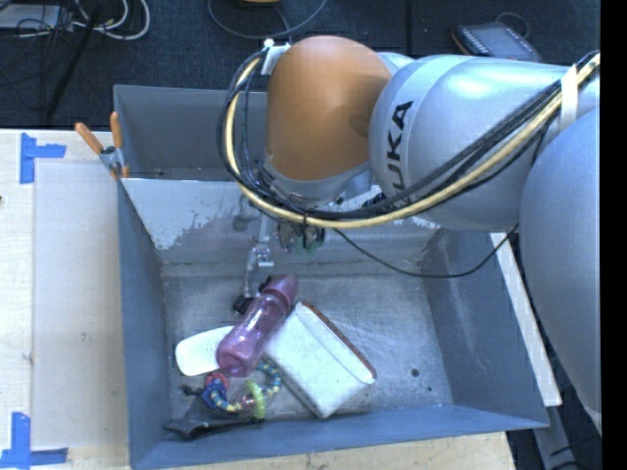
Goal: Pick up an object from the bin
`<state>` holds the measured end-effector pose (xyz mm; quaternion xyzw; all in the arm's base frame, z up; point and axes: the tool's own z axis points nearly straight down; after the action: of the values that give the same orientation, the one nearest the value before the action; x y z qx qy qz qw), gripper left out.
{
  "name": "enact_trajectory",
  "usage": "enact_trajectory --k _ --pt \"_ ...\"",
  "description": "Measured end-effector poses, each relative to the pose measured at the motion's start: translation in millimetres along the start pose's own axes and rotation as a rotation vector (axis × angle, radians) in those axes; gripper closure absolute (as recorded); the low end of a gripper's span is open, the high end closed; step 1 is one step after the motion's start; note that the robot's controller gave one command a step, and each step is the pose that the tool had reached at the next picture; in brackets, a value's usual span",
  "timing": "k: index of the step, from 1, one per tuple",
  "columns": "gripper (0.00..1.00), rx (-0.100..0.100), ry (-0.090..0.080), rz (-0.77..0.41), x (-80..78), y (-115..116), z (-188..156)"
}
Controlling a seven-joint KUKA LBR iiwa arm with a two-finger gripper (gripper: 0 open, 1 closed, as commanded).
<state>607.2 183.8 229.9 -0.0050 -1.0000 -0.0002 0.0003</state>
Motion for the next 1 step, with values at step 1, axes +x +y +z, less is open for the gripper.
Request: enact_trajectory --k 1 --pt "0.00 0.000 0.000 0.000 0.0 0.0 0.0"
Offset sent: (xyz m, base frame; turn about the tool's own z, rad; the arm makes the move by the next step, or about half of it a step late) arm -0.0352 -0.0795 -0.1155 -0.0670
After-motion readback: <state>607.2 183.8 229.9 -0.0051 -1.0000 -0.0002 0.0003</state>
